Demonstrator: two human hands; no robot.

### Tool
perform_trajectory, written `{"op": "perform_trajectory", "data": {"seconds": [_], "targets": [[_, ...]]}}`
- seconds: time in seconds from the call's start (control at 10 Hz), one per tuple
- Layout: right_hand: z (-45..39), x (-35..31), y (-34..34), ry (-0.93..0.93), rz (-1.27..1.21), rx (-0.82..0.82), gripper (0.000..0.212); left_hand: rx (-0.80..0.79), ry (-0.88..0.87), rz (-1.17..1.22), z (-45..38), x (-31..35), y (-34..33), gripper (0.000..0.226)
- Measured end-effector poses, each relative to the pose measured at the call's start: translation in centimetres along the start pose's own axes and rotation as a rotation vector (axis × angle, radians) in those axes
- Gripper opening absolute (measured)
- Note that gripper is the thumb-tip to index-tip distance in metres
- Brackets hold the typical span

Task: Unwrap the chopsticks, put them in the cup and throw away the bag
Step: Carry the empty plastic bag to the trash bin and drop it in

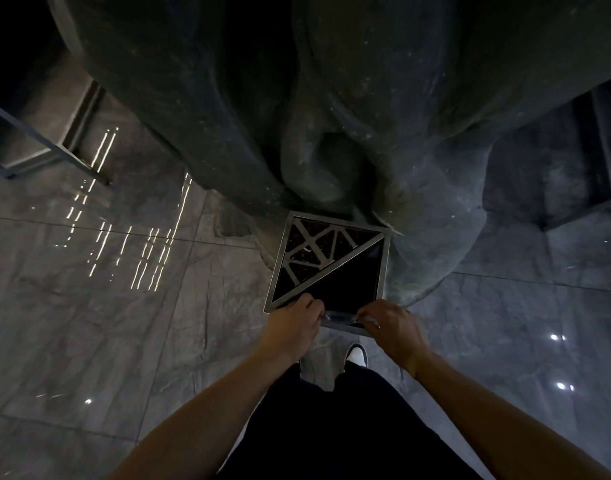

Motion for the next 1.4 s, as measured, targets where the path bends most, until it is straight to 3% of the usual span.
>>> {"op": "perform_trajectory", "data": {"seconds": [0.2,0.5,0.8,1.0,1.4], "targets": [[0.4,2.4,-2.5,-0.112,0.113,-0.153,0.026,-0.168,0.086,-0.043,-0.2,-1.1,-4.0,0.024],[0.1,3.2,-4.5,-0.163,0.11,-0.189,0.027,-0.205,0.194,0.008,0.5,-3.1,-6.2,0.031],[0.3,3.4,-4.9,-0.15,0.109,-0.271,0.046,-0.249,0.213,0.023,0.5,-3.2,-6.6,0.047],[0.6,3.5,-4.6,-0.142,0.119,-0.314,0.048,-0.268,0.239,0.035,0.7,-2.7,-6.7,0.051],[0.8,3.5,-1.4,0.044,0.132,-0.313,0.038,-0.105,0.369,0.162,3.4,-0.9,-4.5,0.042]]}}
Point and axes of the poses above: each hand's wrist, its own z-axis away from the middle knuckle, its own y-axis out of the back of the hand, x = y × z, the point moved 6 cm from there along -z, towards the middle knuckle, and after that the axes turned 13 degrees about x, right-handed, at the moved point
